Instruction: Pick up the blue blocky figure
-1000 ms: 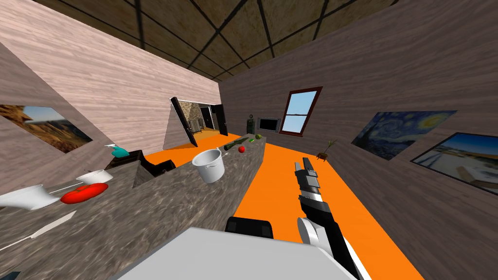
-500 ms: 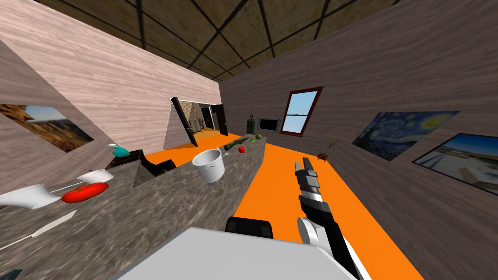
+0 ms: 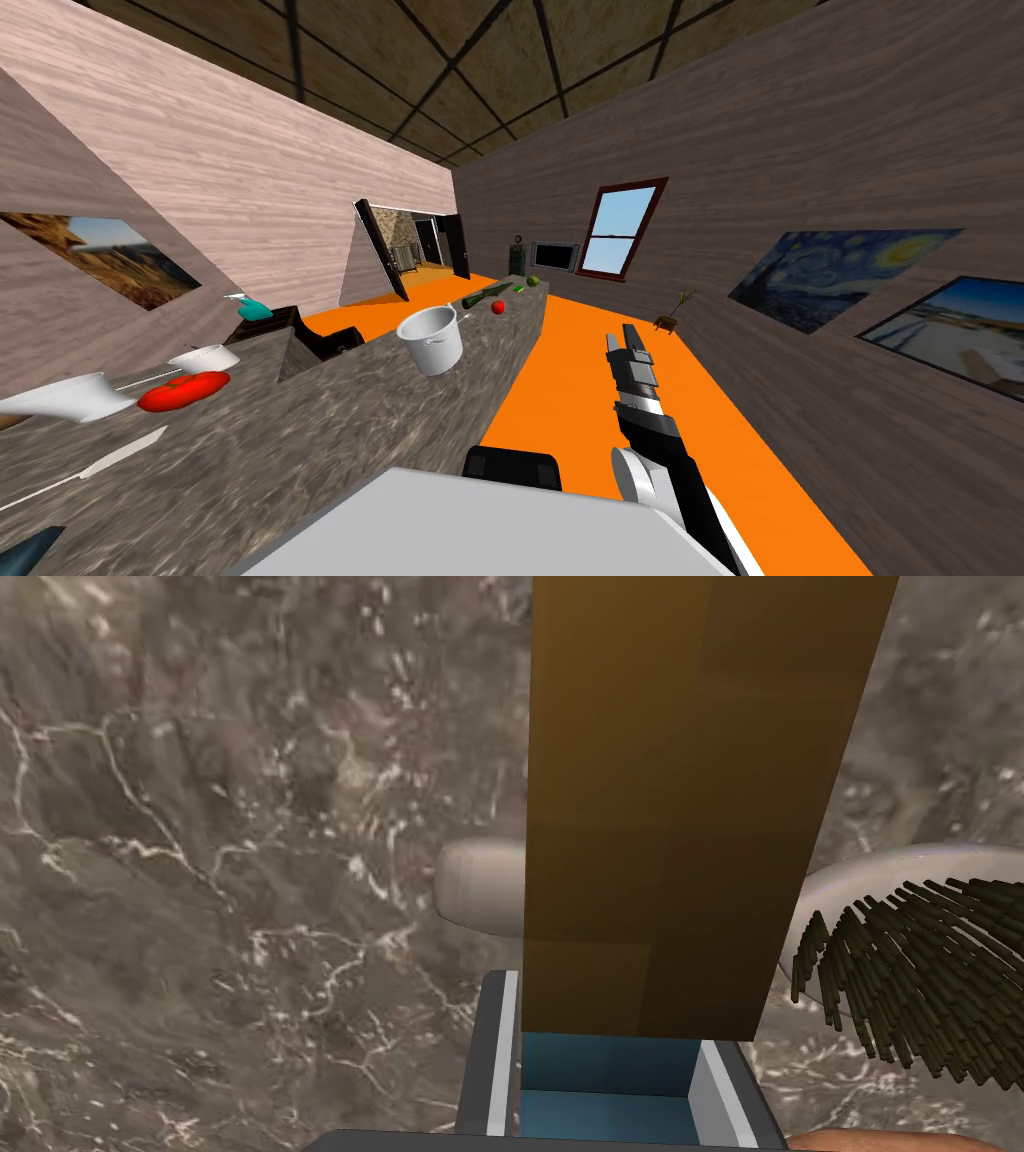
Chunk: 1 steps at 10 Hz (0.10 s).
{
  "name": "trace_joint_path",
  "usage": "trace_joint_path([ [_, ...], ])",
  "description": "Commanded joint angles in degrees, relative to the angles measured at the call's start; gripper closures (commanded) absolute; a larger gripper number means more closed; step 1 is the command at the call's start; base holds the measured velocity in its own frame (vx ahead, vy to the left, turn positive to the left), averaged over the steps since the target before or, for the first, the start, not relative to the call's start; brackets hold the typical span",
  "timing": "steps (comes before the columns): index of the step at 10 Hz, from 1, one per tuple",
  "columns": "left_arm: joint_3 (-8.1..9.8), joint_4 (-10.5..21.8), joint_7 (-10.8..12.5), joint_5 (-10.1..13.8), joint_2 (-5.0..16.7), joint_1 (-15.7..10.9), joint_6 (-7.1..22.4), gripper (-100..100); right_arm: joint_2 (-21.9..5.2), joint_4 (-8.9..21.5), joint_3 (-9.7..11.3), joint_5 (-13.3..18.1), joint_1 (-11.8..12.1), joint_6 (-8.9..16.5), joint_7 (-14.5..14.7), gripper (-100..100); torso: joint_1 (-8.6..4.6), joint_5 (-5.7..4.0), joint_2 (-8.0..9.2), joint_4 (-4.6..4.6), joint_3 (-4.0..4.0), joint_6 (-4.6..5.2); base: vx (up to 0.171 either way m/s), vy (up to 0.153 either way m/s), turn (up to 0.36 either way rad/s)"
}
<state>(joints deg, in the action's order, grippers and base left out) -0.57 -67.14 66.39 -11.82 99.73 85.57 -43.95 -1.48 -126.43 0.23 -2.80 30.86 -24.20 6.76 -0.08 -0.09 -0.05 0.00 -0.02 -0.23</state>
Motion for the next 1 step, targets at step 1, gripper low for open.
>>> trace_joint_path([
  [1,0.0,0.0,0.0,0.0,0.0,0.0,0.0,0,0.0,0.0,0.0,0.0,0.0,0.0,0.0,0,0.0,0.0,0.0,0.0,0.0,0.0,0.0,0.0,0.0],
])
